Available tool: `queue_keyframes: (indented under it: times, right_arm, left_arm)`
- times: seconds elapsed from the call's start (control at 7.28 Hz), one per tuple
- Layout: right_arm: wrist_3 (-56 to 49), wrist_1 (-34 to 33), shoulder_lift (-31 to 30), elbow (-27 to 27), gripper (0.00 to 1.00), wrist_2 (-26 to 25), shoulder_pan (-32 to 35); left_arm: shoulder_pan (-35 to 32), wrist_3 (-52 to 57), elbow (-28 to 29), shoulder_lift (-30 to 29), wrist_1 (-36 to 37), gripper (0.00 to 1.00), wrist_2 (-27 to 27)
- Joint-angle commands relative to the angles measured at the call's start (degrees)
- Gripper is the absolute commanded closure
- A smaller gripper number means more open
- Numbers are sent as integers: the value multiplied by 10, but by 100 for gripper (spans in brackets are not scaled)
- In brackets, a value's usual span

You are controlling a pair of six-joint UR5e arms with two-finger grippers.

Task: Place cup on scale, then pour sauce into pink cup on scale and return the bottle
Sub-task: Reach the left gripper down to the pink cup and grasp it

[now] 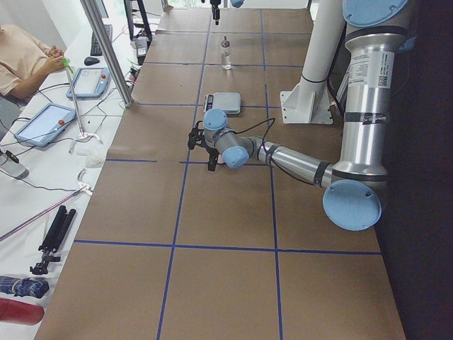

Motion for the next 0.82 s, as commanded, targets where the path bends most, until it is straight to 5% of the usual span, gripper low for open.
queue_keyframes:
  times: [0.0,0.41,0.69]
  right_arm:
    - [2,1,-1,0,0,1,-2]
    - [1,0,-3,0,0,1,-3]
    - [0,1,-3,-3,0,1,-5]
  left_arm:
    - [33,-19,-1,-8,2,4,12]
    - [57,-17,1,-11,31,15,14]
    - [60,-17,11,-24,31,35,14]
